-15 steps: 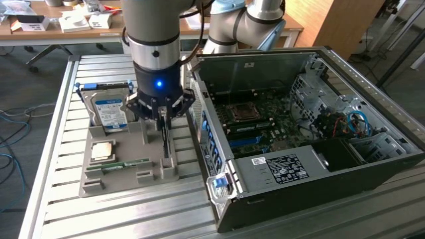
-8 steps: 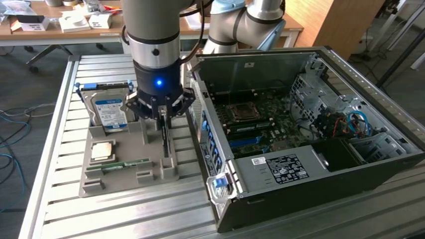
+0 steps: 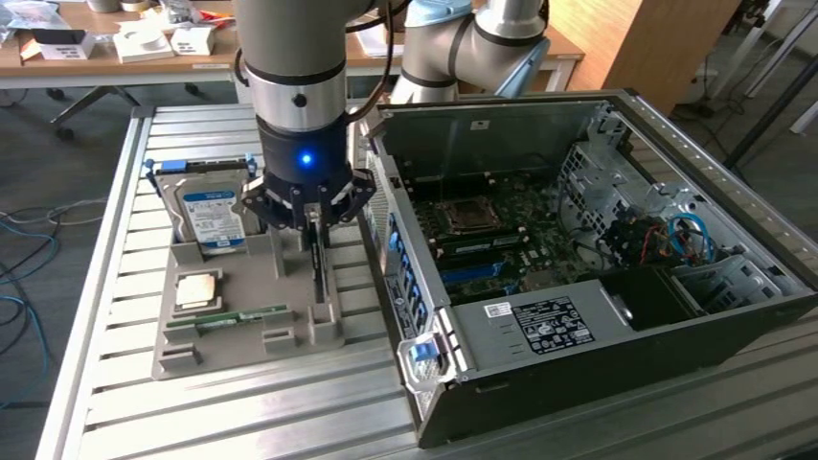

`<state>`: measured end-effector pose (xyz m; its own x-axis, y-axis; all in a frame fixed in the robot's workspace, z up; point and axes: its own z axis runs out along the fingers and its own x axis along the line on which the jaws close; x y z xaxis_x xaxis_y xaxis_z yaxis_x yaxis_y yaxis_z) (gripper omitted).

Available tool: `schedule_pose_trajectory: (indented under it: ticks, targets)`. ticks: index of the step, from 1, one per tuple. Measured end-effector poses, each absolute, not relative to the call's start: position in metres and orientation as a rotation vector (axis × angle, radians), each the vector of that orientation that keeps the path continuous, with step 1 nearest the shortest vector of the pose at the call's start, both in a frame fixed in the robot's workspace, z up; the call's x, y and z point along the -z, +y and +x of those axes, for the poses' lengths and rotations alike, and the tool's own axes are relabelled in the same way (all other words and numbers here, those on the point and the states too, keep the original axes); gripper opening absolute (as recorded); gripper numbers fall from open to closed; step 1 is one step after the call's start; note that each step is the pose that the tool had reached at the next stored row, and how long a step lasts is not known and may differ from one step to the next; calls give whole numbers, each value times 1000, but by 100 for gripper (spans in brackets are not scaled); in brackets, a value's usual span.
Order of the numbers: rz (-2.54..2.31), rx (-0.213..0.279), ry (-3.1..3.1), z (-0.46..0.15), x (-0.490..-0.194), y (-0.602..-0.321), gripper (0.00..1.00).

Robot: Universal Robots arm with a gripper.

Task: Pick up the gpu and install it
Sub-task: 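Pick up the gpu and move the gpu toward the slot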

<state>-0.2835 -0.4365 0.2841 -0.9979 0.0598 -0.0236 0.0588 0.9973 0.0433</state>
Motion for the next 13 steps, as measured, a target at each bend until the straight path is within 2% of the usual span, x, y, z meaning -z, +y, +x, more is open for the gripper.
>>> schedule_pose_trajectory:
  ticks: [13]
  targets:
    - [88, -73, 3115, -283, -307, -436, 26]
